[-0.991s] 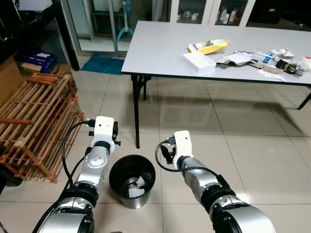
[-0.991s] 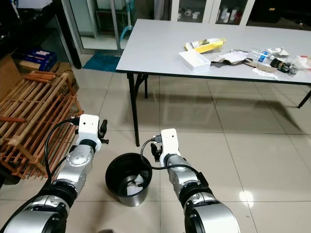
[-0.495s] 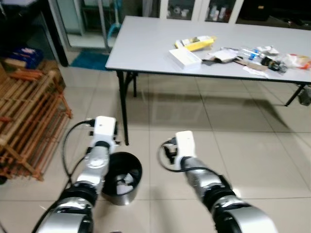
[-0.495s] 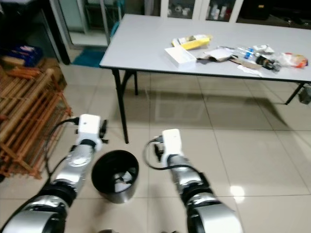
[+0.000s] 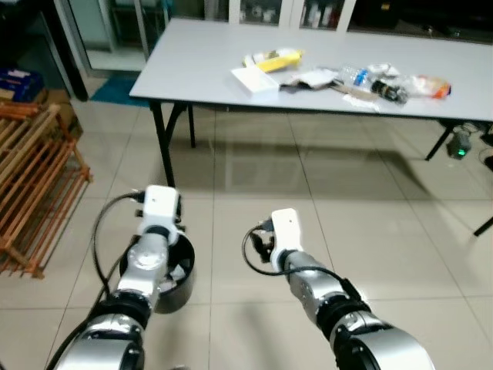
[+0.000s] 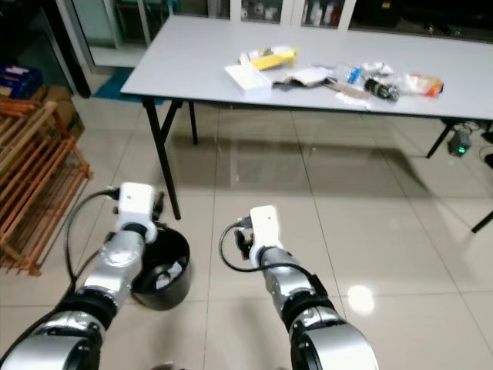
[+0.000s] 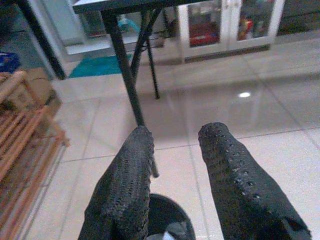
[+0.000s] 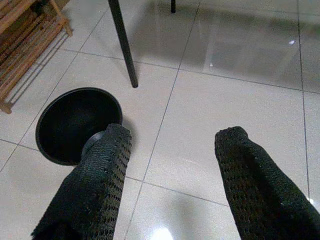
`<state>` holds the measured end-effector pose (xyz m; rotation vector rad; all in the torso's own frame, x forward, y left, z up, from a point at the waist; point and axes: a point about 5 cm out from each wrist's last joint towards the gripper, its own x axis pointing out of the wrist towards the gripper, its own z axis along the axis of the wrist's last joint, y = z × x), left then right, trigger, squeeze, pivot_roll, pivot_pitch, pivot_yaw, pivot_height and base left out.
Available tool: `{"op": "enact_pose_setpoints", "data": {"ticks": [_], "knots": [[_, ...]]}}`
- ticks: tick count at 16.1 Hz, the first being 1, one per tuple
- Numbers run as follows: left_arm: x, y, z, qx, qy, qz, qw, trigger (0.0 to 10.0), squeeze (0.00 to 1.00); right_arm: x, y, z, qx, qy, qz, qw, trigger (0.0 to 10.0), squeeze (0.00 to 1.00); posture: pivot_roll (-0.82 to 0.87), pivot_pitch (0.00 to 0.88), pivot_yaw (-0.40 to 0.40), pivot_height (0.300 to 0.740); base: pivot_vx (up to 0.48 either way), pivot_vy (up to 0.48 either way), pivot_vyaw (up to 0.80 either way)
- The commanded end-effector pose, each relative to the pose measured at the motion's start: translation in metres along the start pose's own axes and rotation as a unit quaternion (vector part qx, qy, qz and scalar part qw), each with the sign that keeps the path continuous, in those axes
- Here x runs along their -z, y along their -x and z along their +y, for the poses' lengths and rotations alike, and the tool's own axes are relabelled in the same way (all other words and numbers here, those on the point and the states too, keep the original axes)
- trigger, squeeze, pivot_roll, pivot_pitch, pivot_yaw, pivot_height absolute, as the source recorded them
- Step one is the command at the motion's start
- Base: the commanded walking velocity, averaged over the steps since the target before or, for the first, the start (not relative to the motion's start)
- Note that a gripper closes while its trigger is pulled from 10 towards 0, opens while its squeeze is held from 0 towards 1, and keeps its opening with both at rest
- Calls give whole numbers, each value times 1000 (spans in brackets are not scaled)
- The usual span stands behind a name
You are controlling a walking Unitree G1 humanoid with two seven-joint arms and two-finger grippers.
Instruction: Picking trash to rubbish bin
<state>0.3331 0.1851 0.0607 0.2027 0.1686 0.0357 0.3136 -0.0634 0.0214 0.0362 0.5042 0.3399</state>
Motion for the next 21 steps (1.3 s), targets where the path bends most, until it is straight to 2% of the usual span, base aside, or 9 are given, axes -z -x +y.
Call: {"op": "enact_pose_setpoints", "data": {"ticks": [1, 19, 20, 21], "knots": [[0, 0, -11, 12, 4, 2, 1000, 10000, 0, 0, 1, -6, 9, 1, 1, 1000, 10000, 0, 42, 35, -34, 737, 0, -326, 0], [-1, 0, -11, 12, 4, 1, 1000, 10000, 0, 0, 1, -6, 9, 2, 1, 1000, 10000, 0, 41, 34, -34, 737, 0, -322, 0], [-4, 1, -26, 29, 38, -6, 999, 10000, 0, -20, 1, -19, 26, -12, -43, 999, 10000, 0, 38, 24, -28, 737, 442, 0, 0], [-4, 2, -31, 34, 48, -7, 998, 10000, 0, -25, 1, -23, 30, -15, -55, 998, 10000, 0, 36, 20, -27, 737, 446, 0, 0]]}}
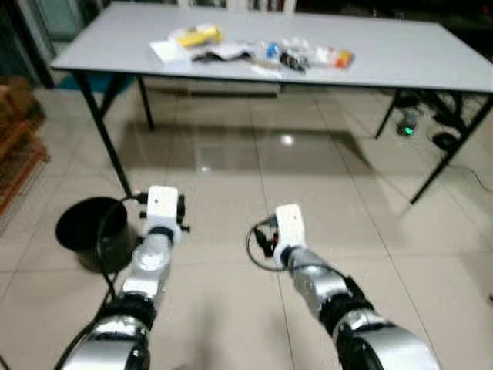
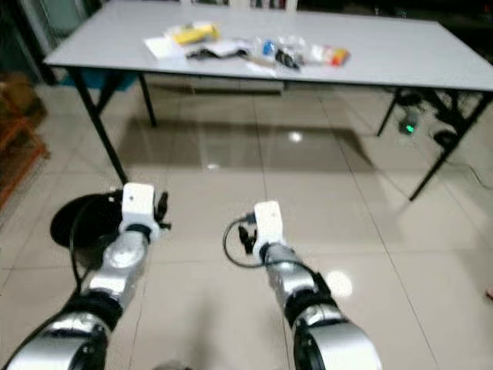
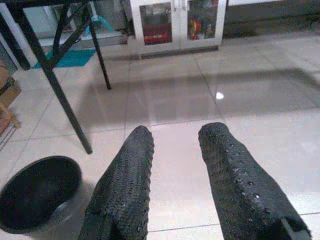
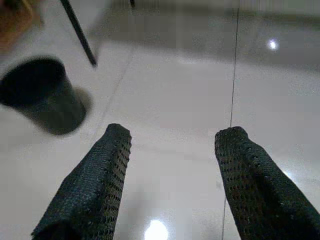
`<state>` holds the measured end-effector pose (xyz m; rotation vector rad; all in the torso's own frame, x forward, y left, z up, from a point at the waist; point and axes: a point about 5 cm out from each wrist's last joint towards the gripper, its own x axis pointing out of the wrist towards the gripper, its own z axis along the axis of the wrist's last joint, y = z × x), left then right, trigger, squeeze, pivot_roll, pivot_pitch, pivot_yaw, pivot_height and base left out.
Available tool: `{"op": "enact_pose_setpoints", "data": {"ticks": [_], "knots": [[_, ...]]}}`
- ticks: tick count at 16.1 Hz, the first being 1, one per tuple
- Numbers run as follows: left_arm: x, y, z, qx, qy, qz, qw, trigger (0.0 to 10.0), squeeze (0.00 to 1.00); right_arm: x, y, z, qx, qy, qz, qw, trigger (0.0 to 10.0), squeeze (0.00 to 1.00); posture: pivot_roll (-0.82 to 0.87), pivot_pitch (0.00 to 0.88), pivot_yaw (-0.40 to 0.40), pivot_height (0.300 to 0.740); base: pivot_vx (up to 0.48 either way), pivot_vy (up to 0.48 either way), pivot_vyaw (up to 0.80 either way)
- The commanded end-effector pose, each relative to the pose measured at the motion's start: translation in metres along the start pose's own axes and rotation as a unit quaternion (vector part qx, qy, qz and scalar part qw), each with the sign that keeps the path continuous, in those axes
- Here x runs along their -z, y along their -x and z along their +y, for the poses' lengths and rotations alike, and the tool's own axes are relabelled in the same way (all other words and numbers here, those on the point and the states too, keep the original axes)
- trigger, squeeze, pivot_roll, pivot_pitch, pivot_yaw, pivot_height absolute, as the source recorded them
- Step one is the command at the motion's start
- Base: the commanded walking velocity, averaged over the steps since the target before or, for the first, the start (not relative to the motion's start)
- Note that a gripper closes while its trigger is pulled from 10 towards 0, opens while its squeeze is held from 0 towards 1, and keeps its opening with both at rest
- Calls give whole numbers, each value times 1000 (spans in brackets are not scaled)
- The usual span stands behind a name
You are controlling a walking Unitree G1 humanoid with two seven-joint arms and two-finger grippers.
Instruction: Picking trash to rubbish bin
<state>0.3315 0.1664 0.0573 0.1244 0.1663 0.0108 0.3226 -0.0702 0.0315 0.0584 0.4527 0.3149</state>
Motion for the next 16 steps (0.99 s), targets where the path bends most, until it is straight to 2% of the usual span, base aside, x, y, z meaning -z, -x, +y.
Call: {"op": "enact_pose_setpoints", "data": {"ticks": [1, 4, 16], "knots": [[-4, 0, -14, 21, 15, -5, 1000, 10000, 0, -15, 0, -16, 23, -7, -32, 999, 10000, 0, 37, 18, -26, 737, 446, 0, 0], [-4, -1, -14, 20, 18, -8, 1000, 10000, 0, -13, 0, -14, 20, -6, -29, 999, 10000, 0, 36, 11, -25, 737, 442, 0, 0], [-8, 0, -16, 25, 26, -23, 999, 10000, 0, -14, 1, -15, 24, -12, -33, 999, 10000, 0, 32, 18, -25, 737, 0, 0, 0]]}}
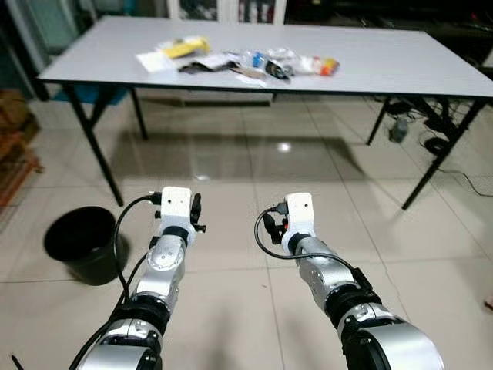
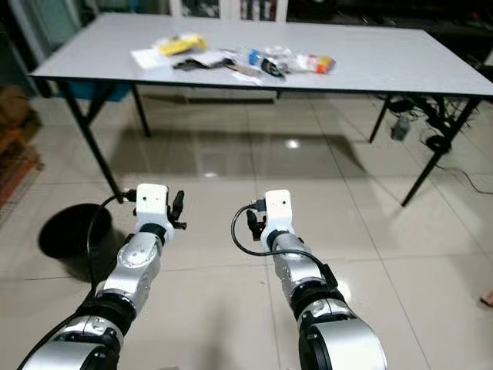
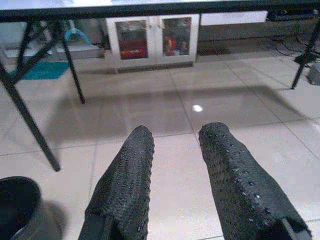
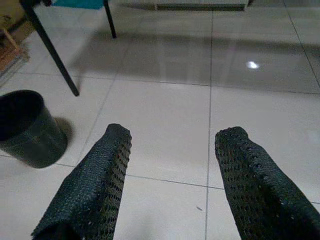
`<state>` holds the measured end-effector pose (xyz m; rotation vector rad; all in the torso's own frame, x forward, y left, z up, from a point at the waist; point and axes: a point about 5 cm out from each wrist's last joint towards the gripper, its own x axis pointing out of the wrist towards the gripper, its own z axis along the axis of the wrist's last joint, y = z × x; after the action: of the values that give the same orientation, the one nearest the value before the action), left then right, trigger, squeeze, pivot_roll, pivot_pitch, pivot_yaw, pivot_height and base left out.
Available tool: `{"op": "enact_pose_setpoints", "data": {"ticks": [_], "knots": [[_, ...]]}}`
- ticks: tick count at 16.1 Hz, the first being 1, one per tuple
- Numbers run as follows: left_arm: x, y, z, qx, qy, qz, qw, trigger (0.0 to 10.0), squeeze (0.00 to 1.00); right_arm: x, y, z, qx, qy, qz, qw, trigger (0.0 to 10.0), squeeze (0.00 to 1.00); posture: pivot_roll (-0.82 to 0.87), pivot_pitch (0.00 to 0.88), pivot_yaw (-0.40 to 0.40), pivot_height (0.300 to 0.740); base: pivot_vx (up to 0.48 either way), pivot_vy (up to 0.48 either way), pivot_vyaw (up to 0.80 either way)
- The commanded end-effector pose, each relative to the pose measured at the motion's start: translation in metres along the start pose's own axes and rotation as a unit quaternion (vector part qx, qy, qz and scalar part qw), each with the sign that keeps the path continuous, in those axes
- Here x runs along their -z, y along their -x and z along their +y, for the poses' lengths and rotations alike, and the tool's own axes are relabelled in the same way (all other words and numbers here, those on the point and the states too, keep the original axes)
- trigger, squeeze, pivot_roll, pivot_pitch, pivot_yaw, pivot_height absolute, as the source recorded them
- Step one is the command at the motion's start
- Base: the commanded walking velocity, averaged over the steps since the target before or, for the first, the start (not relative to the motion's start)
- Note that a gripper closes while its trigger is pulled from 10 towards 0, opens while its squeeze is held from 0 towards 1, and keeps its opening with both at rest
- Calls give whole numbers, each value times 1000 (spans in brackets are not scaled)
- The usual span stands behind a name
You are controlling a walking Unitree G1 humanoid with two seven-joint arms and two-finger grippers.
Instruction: Picking trash to rubbish bin
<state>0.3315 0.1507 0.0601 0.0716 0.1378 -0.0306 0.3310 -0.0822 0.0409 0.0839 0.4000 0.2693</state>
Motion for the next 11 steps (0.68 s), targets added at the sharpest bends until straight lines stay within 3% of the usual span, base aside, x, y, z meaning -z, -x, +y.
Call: {"op": "enact_pose_setpoints", "data": {"ticks": [1, 11], "knots": [[-3, 0, -1, 3, 1, -8, 1000, 10000, 0, -2, 0, -3, 6, 0, -4, 1000, 10000, 0, 32, 19, -25, 737, 0, 0, 0], [0, -1, -3, 2, -1, 7, 1000, 10000, 0, -2, 0, -3, 6, 0, -2, 1000, 10000, 0, 33, 34, -28, 737, 0, 0, 0]]}}
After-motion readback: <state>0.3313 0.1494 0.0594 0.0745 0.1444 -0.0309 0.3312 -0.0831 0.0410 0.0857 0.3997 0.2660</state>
